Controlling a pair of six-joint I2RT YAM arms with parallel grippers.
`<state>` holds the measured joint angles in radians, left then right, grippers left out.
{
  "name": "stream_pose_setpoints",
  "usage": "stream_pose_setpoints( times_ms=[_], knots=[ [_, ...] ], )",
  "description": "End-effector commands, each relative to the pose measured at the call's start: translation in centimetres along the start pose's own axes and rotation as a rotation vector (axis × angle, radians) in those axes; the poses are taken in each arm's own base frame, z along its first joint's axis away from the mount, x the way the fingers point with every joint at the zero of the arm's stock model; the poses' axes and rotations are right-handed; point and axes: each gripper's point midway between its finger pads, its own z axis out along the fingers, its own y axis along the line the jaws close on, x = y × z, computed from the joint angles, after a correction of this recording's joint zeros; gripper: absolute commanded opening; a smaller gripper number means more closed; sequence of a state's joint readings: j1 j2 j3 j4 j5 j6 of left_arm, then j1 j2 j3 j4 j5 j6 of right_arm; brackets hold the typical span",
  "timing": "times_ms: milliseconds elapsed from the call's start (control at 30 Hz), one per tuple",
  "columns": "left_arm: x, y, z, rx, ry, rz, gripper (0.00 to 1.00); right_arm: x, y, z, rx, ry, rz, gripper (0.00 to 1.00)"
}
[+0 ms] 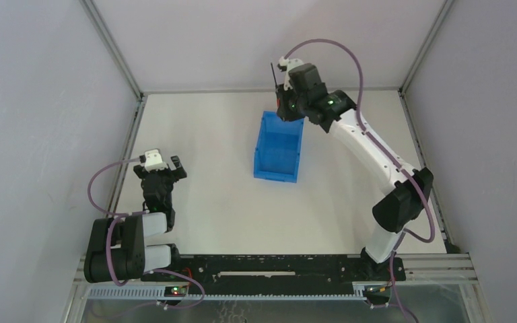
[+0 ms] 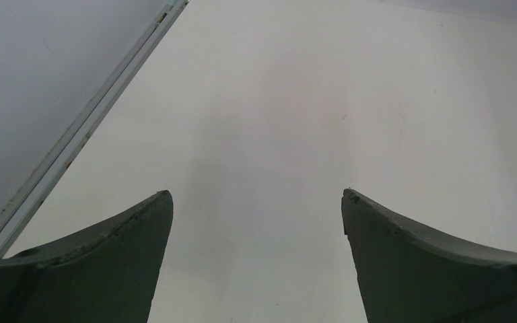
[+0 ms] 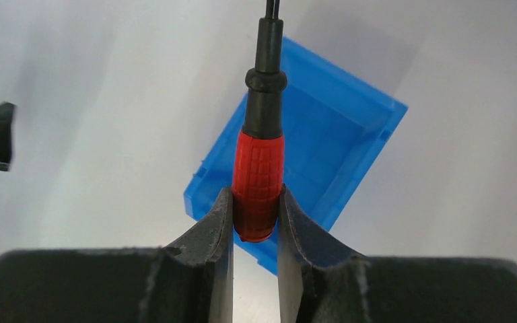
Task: Put the screwdriver in the bin
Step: Place the screwdriver in the bin.
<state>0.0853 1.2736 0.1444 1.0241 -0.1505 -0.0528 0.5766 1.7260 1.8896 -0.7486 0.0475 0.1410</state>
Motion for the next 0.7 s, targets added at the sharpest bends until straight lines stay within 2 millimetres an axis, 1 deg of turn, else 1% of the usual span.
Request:
stream_pose_setpoints(
  times_ms=[0, 200, 300, 500, 667],
  knots=[
    [-3.4, -0.5, 0.9, 0.009, -0.097, 0.0, 1.0, 2.1, -0.5, 2.5, 0.106, 0.016, 0.018, 0.03],
    [-3.3, -0.5, 0.9, 0.008, -0.096, 0.001, 1.0, 7.5, -0.1, 6.0, 0.126, 0.126, 0.041, 0.03],
    [-3.4, -0.5, 0.9, 0.008, -0.098, 0.001, 1.0, 9.6, -0.1, 7.0, 0.14, 0.171, 0.034, 0.03],
    [-3.4, -0.4, 0.9, 0.008, -0.097, 0.0, 1.0, 12.4, 0.3, 8.2, 0.154, 0.225, 0.011, 0.03],
    [-3.3, -0.5, 0.9, 0.008, -0.096, 0.001, 1.0, 14.5, 0.1, 9.1, 0.18, 0.26, 0.015, 0.03]
  ],
)
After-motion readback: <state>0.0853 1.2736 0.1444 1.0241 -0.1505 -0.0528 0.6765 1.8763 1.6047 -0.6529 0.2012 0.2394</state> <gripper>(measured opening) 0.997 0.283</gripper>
